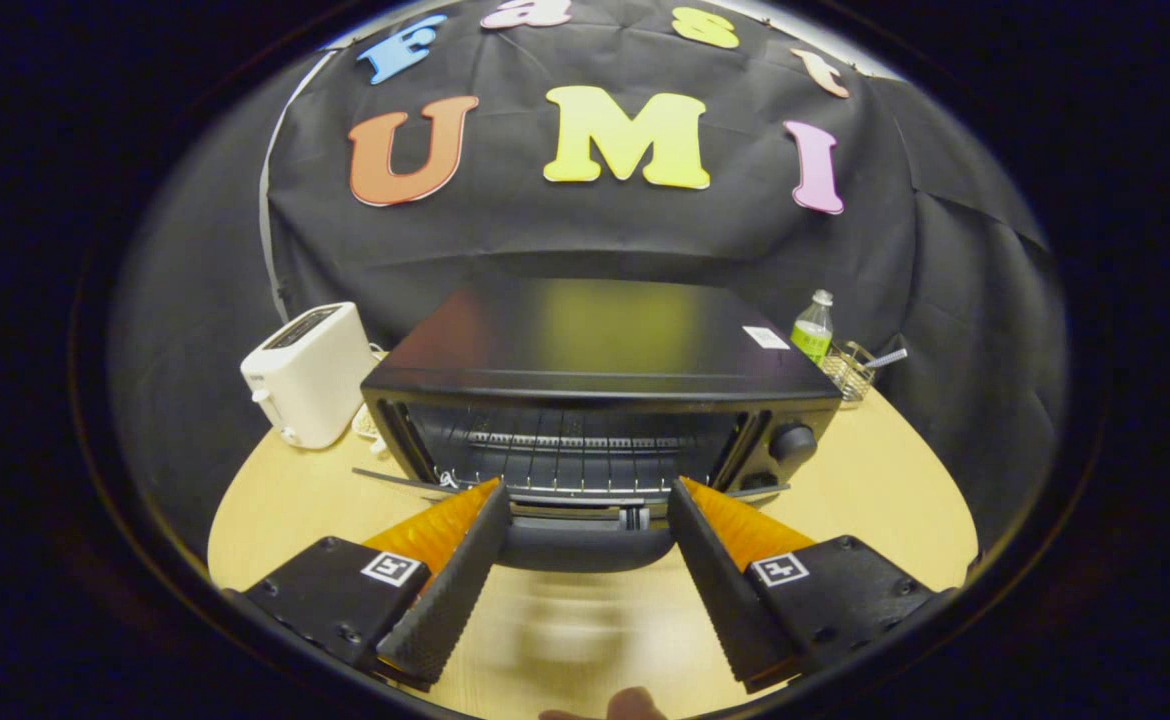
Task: Open the toaster oven, put the food inside, and close the toaster oven door.
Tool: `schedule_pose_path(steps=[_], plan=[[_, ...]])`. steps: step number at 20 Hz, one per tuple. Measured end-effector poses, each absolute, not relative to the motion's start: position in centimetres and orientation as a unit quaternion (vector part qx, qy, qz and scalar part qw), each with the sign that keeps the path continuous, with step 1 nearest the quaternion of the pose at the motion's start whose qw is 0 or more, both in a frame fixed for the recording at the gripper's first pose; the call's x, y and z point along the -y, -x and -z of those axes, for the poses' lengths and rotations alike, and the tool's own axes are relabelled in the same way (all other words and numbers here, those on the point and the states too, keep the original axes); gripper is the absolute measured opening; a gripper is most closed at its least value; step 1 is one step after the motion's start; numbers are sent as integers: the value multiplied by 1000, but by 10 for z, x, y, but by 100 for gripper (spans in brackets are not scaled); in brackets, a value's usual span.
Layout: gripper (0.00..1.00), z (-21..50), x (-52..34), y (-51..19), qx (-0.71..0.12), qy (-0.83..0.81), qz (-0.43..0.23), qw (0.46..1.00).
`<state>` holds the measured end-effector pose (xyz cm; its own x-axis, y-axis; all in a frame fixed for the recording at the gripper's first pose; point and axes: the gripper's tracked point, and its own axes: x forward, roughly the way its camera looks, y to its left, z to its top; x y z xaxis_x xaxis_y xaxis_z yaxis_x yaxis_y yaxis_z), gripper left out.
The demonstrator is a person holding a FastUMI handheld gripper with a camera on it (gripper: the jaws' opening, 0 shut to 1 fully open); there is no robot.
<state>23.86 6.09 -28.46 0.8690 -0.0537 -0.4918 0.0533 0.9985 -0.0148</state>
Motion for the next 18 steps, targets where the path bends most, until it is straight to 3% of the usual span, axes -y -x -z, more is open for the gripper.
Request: schedule_pose_path(steps=[12,18], plan=[[100,375,-63,-169,-352,5,-13,936],[100,348,-58,-153,-344,13,-58,937]])
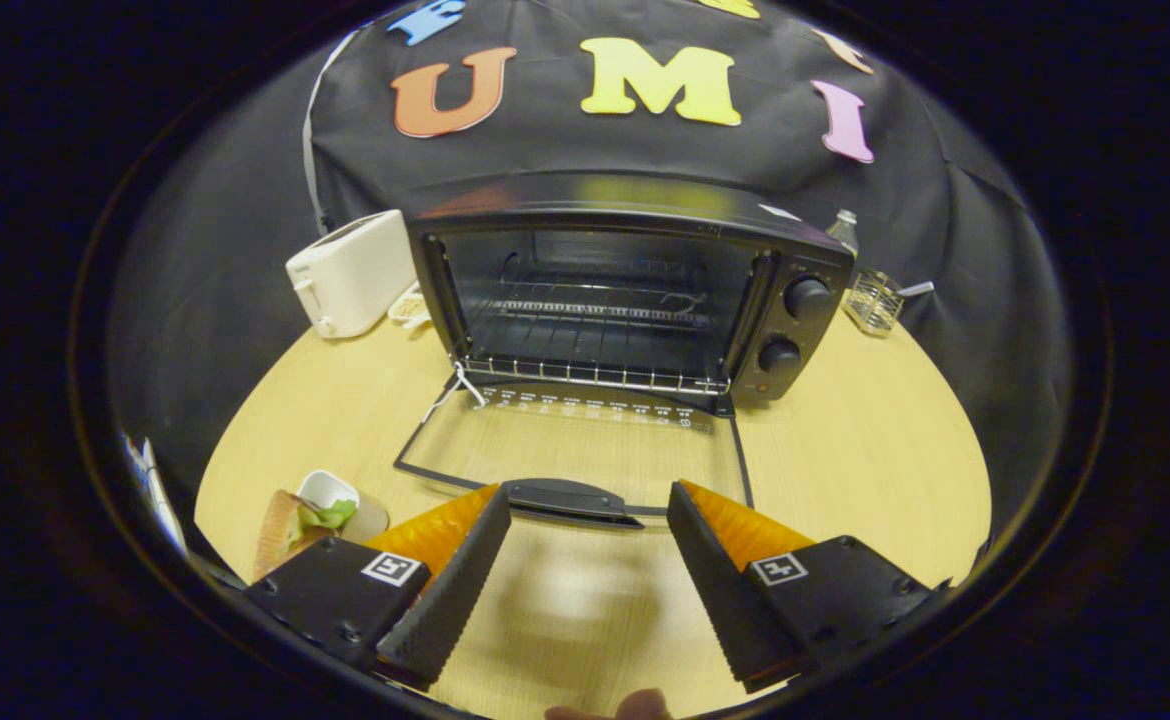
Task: Open the toaster oven, put the food inside, and close the toaster oven door.
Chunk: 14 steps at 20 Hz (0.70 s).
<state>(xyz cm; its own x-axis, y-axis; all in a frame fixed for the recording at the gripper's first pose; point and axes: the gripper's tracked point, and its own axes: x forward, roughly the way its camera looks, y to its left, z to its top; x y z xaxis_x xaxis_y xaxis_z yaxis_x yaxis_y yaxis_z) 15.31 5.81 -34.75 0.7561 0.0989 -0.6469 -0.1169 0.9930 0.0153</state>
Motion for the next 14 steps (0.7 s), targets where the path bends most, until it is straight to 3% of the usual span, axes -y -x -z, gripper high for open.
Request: schedule_pose_path(steps=[6,14], plan=[[100,285,-66,-126,-340,-16,-161,926],[100,267,-119,-88,-449,-172,-232,845]])
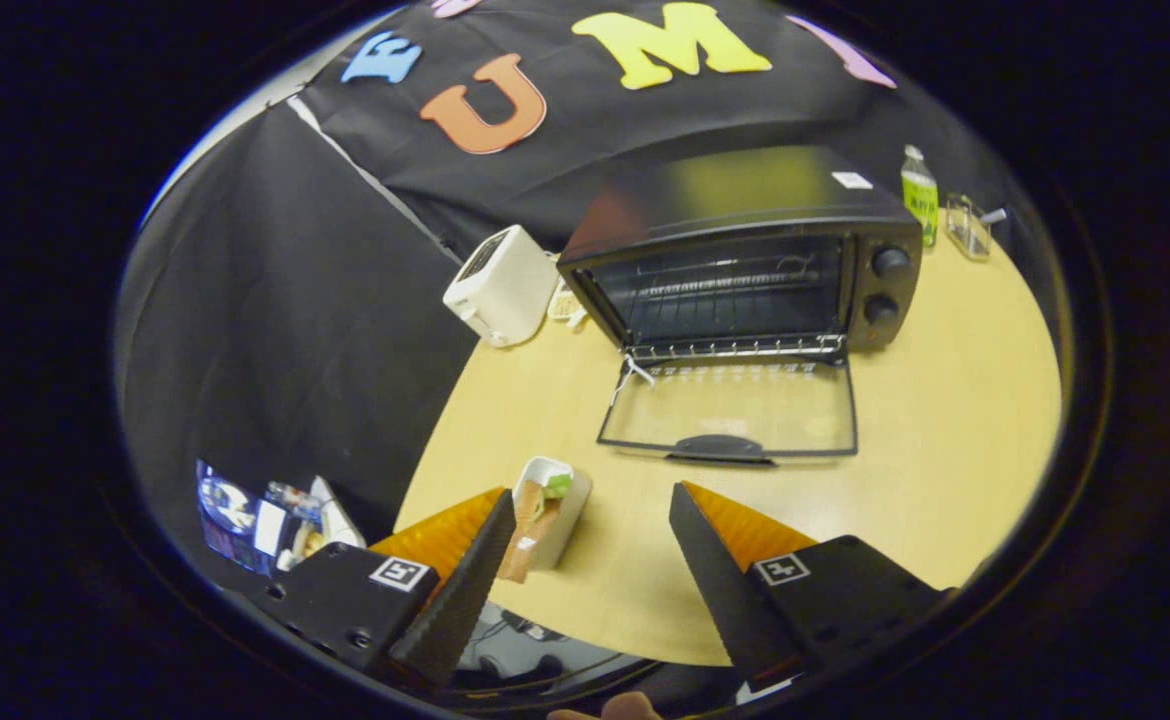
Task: Open the toaster oven, put the food inside, and close the toaster oven door.
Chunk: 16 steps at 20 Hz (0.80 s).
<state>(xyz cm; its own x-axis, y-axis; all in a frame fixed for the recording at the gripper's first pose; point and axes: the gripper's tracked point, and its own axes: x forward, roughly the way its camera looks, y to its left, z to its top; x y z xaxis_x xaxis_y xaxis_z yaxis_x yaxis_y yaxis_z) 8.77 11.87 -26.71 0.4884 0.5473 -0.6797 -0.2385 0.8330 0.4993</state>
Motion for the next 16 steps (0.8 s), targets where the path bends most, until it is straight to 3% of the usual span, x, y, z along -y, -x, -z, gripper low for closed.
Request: schedule_pose_path(steps=[9,15,16], plan=[[100,322,-191,-64,-569,-221,-248,753],[80,346,-215,-74,-610,-229,-235,721],[71,349,-216,-76,-617,-227,-232,717]])
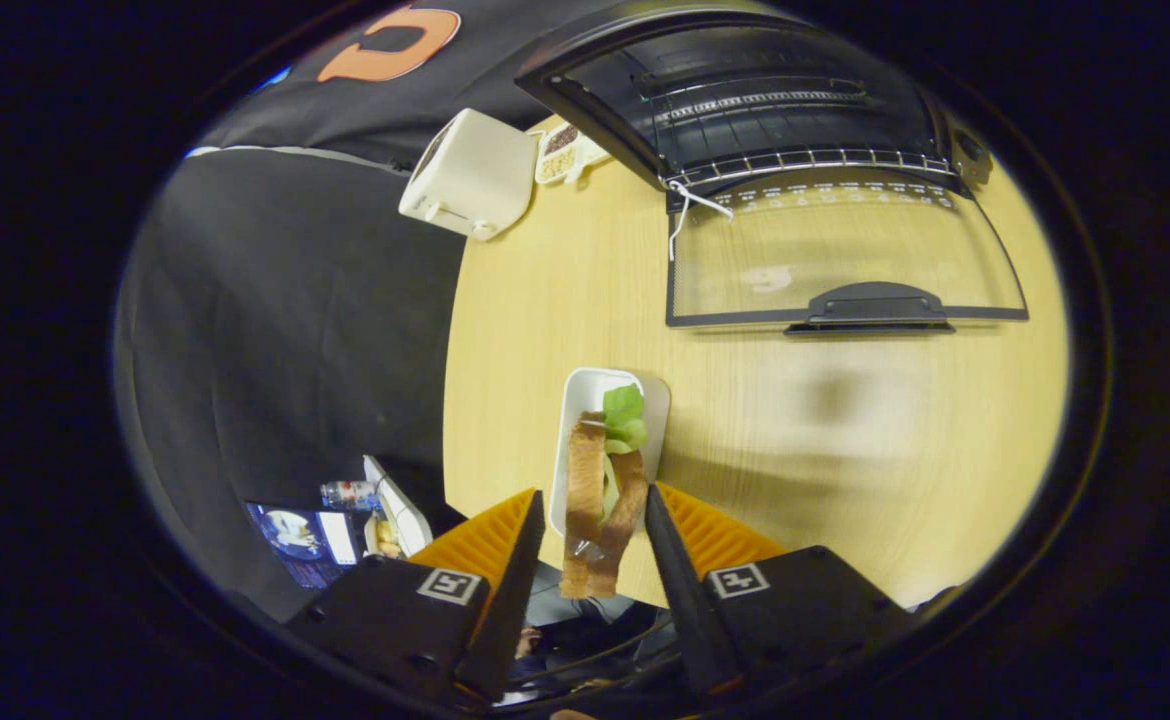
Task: Open the toaster oven, put the food inside, and close the toaster oven door.
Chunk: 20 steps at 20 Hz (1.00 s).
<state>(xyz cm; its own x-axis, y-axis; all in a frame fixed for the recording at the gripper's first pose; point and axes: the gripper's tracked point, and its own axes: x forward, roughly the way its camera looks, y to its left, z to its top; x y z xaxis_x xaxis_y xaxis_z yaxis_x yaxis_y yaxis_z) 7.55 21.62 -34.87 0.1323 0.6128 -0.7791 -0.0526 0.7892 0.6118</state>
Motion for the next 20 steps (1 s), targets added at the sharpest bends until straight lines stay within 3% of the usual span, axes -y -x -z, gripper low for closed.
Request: schedule_pose_path(steps=[2,5,14,20], plan=[[51,351,-217,-76,-628,-228,-222,711],[41,344,-218,-73,-635,-228,-215,706],[31,283,-215,-70,-606,-301,-243,695],[30,246,-170,-109,-513,-393,-234,727]])
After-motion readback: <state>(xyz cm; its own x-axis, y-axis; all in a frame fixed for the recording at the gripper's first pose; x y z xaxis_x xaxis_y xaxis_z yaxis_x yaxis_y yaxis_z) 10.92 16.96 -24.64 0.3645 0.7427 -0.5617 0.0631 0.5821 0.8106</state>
